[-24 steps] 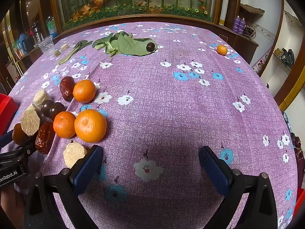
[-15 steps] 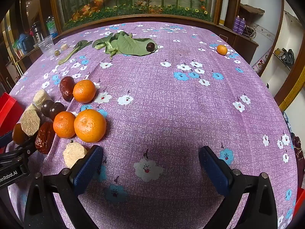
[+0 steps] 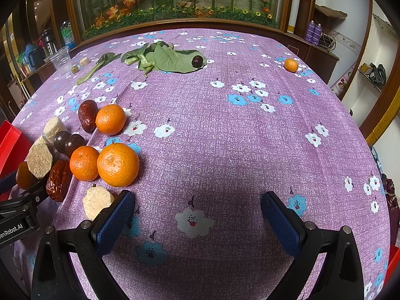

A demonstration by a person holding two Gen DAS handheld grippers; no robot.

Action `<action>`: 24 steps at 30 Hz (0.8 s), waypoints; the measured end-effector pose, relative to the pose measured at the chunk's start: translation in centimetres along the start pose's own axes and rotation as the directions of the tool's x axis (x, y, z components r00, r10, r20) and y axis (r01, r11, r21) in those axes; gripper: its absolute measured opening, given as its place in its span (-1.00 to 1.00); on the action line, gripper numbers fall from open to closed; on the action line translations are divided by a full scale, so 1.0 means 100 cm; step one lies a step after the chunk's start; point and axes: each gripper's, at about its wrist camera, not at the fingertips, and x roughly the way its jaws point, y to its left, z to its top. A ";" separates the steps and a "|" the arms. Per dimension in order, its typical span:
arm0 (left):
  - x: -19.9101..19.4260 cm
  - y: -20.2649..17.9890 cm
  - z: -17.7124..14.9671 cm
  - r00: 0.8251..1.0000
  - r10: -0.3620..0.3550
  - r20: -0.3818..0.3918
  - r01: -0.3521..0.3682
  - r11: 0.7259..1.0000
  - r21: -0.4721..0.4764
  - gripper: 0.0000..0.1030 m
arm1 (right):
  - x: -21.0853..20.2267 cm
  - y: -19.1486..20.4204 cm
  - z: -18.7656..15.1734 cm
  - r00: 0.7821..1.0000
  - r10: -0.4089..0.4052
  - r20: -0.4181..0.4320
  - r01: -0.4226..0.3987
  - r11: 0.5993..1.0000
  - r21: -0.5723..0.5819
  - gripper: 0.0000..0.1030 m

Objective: Organize fruits
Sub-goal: 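Move both grippers toward the fruit pile near the red tray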

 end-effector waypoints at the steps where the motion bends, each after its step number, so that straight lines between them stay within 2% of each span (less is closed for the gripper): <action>1: 0.000 0.000 0.000 1.000 0.001 0.001 -0.001 1.000 -0.001 1.00 | 0.000 0.000 0.000 1.000 0.000 0.000 0.000 1.000 0.000 0.99; 6: 0.000 -0.001 0.000 1.000 0.003 -0.003 -0.003 1.000 -0.003 1.00 | 0.000 0.000 0.000 1.000 0.000 -0.001 0.000 1.000 0.004 0.99; 14: -0.004 0.000 -0.002 0.996 -0.046 -0.071 0.051 0.996 0.072 1.00 | -0.001 -0.001 0.001 0.998 -0.005 -0.065 0.006 1.000 0.017 0.99; 18: -0.007 0.003 -0.006 0.993 -0.073 -0.094 0.082 0.991 0.104 1.00 | -0.001 0.001 0.001 0.998 -0.007 -0.067 0.008 1.000 0.017 0.99; 20: -0.013 0.008 -0.010 0.992 -0.091 -0.082 0.097 0.992 0.078 0.92 | -0.001 0.001 0.002 0.997 -0.007 -0.073 0.008 1.000 0.022 0.99; 22: -0.024 0.015 -0.013 0.989 -0.136 -0.056 0.139 0.989 0.047 0.73 | -0.006 -0.003 0.000 0.998 0.008 -0.064 -0.005 0.999 0.052 0.99; 24: -0.039 0.024 -0.015 0.989 -0.147 0.001 0.146 0.989 0.033 0.72 | -0.017 -0.005 -0.003 0.999 0.028 -0.030 -0.026 0.997 0.075 0.99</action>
